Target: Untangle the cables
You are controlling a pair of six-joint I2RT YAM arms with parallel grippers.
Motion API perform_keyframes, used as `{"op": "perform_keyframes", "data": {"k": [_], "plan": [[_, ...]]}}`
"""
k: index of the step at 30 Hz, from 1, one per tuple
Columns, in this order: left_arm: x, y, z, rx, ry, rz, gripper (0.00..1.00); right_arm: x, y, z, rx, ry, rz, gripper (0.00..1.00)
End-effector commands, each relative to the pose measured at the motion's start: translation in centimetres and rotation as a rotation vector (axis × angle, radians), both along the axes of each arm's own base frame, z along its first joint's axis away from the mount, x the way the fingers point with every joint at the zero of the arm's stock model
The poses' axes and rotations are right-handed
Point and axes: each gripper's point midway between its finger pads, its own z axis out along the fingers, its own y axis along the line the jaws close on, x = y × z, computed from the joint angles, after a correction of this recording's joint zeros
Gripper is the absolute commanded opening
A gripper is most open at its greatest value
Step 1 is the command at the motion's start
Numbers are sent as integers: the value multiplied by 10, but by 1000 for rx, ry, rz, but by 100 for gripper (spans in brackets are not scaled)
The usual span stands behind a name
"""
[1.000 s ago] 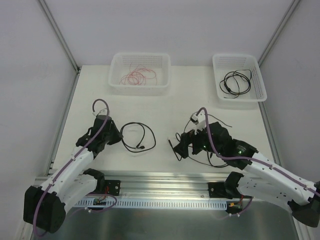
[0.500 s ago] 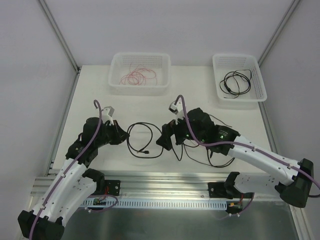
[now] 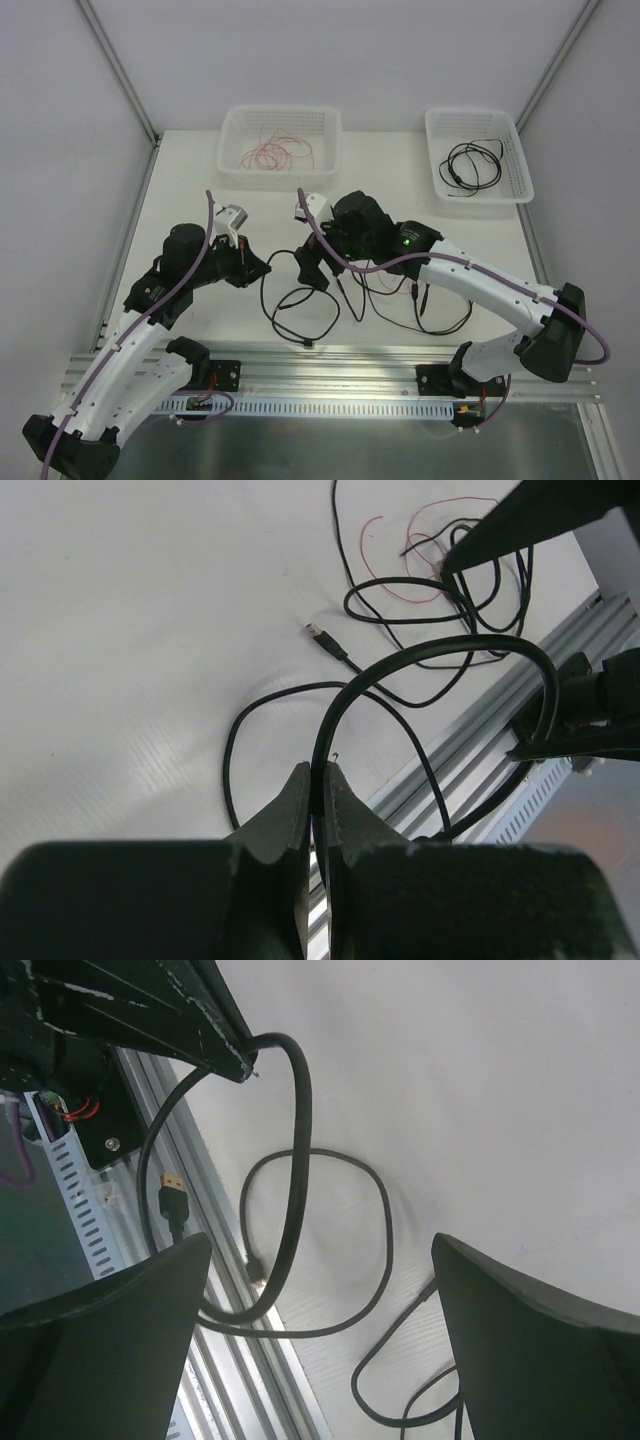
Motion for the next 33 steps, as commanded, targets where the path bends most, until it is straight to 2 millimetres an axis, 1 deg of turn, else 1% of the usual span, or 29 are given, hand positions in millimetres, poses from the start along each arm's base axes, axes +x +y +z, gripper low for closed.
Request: {"op": "perform_keyframes", "data": {"k": [1, 3, 6, 7, 8, 10, 11, 12, 14, 15, 16, 17, 18, 19, 21, 22, 23, 24, 25, 26, 27, 28, 29, 30, 32, 33], "plan": [[-4, -11, 21, 11, -73, -83, 0, -3, 9, 2, -24, -21, 105, 97], [-2, -11, 22, 29, -81, -73, 0, -6, 11, -2, -27, -1, 122, 97], [-2, -15, 21, 46, -82, -88, 0, -6, 12, -17, -47, 39, 116, 98], [-5, -19, 20, 52, -80, -107, 0, -6, 14, -18, -40, 38, 111, 99], [-6, -20, 20, 56, -86, -113, 0, -4, 13, -19, -36, 41, 103, 97], [-6, -20, 20, 71, -96, -108, 0, -4, 13, -23, -20, 59, 95, 85], [-6, -20, 18, 76, -94, -107, 0, -4, 12, -20, -7, 60, 92, 80], [-6, -20, 17, 79, -94, -106, 0, -5, 12, -18, 4, 62, 94, 65], [-5, -18, 15, 82, -93, -96, 0, -6, 11, -12, 18, 57, 93, 47], [-5, -18, 15, 83, -90, -93, 0, -6, 8, -4, 30, 47, 85, 28], [-4, -18, 15, 84, -92, -90, 0, -7, 8, 0, 39, 38, 84, 18], [-3, -18, 16, 81, -90, -85, 0, -6, 6, 4, 43, 31, 79, 5], [-3, -18, 17, 81, -91, -81, 2, -6, 4, 8, 47, 19, 73, 1], [-2, -18, 17, 81, -90, -79, 10, -6, 3, 18, 63, 5, 72, 1], [0, -18, 21, 81, -95, -68, 19, -5, -2, 27, 63, -16, 61, 1], [1, -18, 23, 81, -99, -67, 26, -4, -4, 32, 66, -28, 52, 1], [4, -17, 26, 79, -103, -50, 43, 2, -7, 42, 71, -58, 26, 1], [5, -16, 28, 80, -108, -41, 52, 4, -11, 46, 64, -69, 9, 1], [6, -16, 33, 74, -119, -35, 60, 7, -15, 52, 67, -87, -7, 1], [7, -16, 35, 72, -123, -31, 75, 14, -19, 67, 85, -114, -38, 1], [9, -13, 37, 77, -133, -13, 82, 21, -26, 73, 79, -133, -73, 1], [11, -13, 42, 74, -145, -5, 89, 27, -30, 83, 90, -151, -100, 1], [12, -12, 46, 70, -157, 2, 96, 37, -39, 94, 105, -172, -140, 1], [15, -9, 48, 75, -171, 21, 99, 46, -45, 112, 133, -205, -180, 1], [18, -6, 54, 76, -192, 43, 99, 68, -65, 135, 157, -263, -285, 1], [21, -3, 57, 79, -203, 66, 99, 76, -72, 155, 192, -302, -326, 1]]}}
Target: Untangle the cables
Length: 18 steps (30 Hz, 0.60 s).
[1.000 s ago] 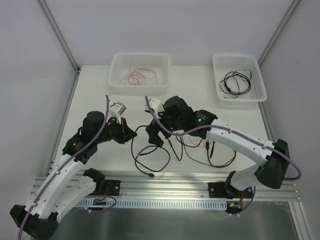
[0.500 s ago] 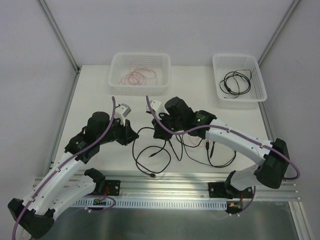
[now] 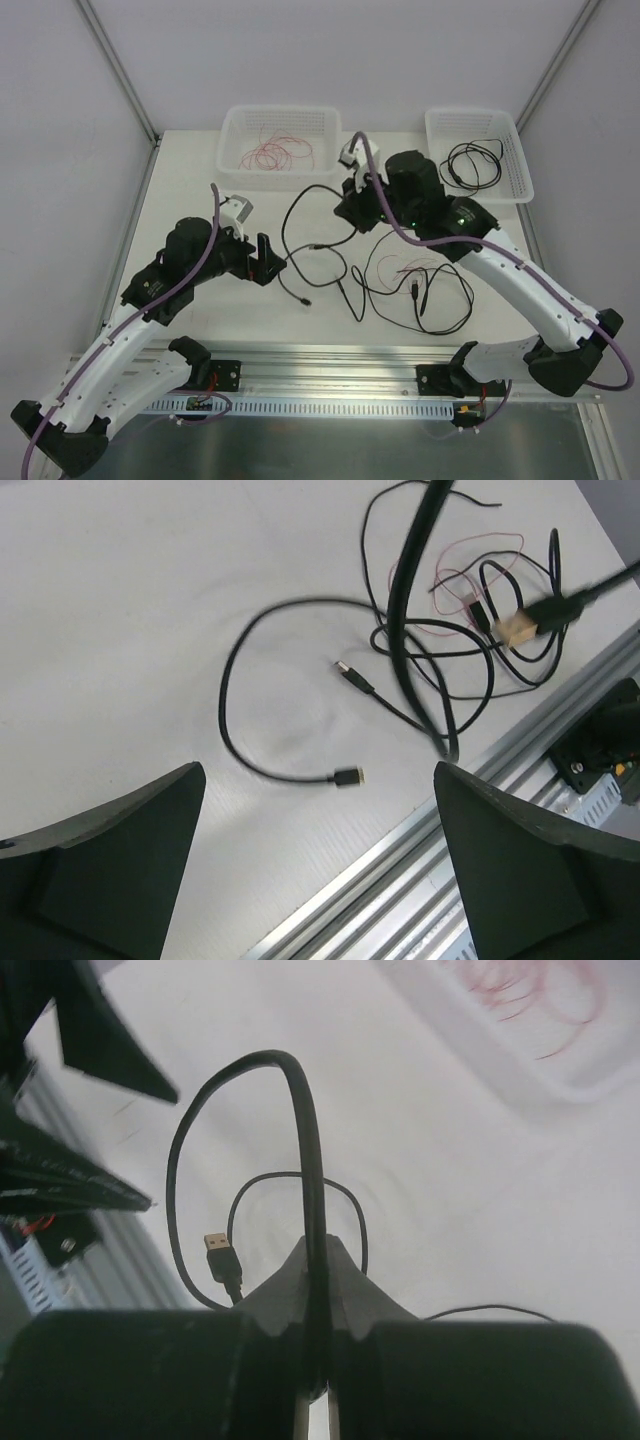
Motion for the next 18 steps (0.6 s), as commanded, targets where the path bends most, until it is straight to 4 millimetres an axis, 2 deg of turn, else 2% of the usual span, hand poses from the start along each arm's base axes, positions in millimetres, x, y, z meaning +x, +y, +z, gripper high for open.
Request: {"op": "perform_keyframes", "data": {"k": [1, 3, 5, 8, 9, 11, 14, 15, 16, 18], "plan": [[12, 8, 31, -19, -102, 66, 99, 39, -46, 82, 120, -188, -211, 1], [14, 10, 38, -25, -132, 84, 99, 57, -70, 115, 166, -263, -330, 1], [15, 12, 41, -23, -153, 90, 99, 78, -100, 139, 195, -334, -467, 1], [20, 16, 41, 3, -176, 106, 99, 103, -146, 165, 218, -424, -654, 1], [22, 16, 38, 15, -174, 109, 99, 108, -157, 170, 223, -442, -695, 1], [28, 20, 31, 46, -171, 129, 99, 123, -191, 180, 230, -493, -811, 1], [36, 23, 17, 92, -151, 153, 99, 142, -231, 187, 233, -545, -932, 1], [40, 22, 9, 112, -133, 155, 99, 149, -239, 187, 231, -552, -959, 1], [42, 22, 3, 129, -128, 154, 99, 163, -259, 181, 209, -552, -1011, 1], [47, 20, -12, 162, -88, 149, 99, 181, -275, 183, 207, -567, -1037, 1]]}}
